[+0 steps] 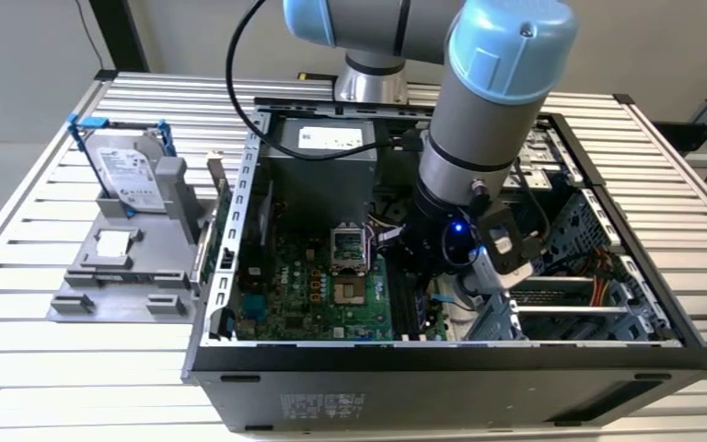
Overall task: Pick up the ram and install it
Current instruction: 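Insert the ram into the slot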
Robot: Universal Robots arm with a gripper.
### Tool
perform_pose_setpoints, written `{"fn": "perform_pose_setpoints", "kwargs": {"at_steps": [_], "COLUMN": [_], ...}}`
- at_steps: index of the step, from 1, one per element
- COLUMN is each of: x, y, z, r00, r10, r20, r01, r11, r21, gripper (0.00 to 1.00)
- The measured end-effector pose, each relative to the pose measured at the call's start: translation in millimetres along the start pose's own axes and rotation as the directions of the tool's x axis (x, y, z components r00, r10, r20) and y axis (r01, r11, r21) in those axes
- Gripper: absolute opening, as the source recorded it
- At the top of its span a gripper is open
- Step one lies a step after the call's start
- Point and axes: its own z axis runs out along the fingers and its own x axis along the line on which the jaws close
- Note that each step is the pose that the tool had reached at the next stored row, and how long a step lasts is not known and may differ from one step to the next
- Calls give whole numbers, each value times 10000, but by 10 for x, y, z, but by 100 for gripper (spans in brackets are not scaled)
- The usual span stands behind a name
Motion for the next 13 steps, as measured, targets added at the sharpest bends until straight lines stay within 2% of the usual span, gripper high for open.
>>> {"fn": "perform_pose_setpoints", "kwargs": {"at_steps": [10, 13], "x": [6, 6], "y": [-3, -2], "z": [3, 20], "r00": [9998, 9998], "r10": [-180, -181], "r20": [2, 3], "r01": [180, 181], "r11": [9998, 9998], "r21": [3, 58], "gripper": [0, 0]}}
